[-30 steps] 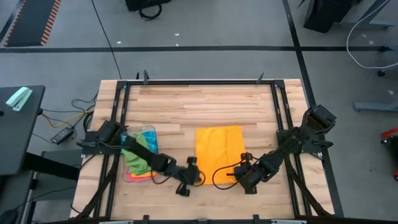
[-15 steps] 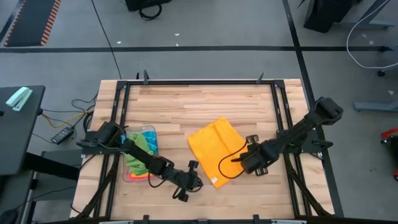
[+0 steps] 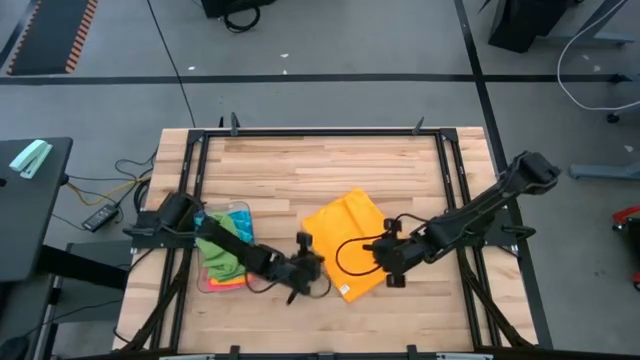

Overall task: Fold microfiber towels
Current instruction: Fold the yellow microfiber cloth

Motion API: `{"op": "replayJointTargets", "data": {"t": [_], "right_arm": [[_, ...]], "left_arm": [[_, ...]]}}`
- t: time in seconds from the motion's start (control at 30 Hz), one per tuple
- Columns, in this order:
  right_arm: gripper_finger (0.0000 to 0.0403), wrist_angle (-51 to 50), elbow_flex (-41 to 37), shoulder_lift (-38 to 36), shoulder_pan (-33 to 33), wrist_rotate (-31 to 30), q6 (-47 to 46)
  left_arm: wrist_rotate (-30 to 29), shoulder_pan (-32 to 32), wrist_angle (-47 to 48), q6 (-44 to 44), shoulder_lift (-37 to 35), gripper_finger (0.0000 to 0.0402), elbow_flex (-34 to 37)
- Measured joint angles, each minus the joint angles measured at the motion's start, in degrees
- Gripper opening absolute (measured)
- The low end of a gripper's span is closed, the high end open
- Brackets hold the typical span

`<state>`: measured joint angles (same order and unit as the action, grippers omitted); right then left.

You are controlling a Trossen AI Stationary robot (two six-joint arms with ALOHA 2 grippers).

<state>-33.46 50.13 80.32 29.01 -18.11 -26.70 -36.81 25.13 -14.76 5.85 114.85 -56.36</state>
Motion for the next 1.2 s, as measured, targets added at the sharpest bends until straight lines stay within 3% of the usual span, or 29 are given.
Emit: {"op": "replayJointTargets", "data": {"t": [0.23,0.5,0.7,0.83,1.03,1.2], "right_arm": [[0.0174,8.0,0.0,6.6,0.0,0.0,-2.0],[0.0174,7.9,0.0,7.8,0.5,5.0,-3.9],[0.0174,10.1,0.1,7.7,2.3,5.3,-4.2],[0.0174,11.5,0.1,8.1,4.6,5.3,-6.6],[0.0174,13.9,0.1,11.0,8.2,3.0,-11.2],[0.0174,15.1,0.2,14.9,9.6,2.7,-15.7]], "left_arm": [[0.4,-6.4,6.3,-7.6,-0.1,0.002,0.0],[22.0,-7.9,2.0,-22.3,-0.4,0.0011,-0.3],[28.0,-3.2,-8.5,-13.1,-0.1,0.0013,0.1],[26.4,-1.2,-8.2,-5.6,-1.4,0.0033,0.0],[13.9,-2.1,-0.6,-5.4,-2.0,0.0028,0.0],[16.3,-3.9,5.8,-13.7,-2.1,0.0011,-0.1]]}}
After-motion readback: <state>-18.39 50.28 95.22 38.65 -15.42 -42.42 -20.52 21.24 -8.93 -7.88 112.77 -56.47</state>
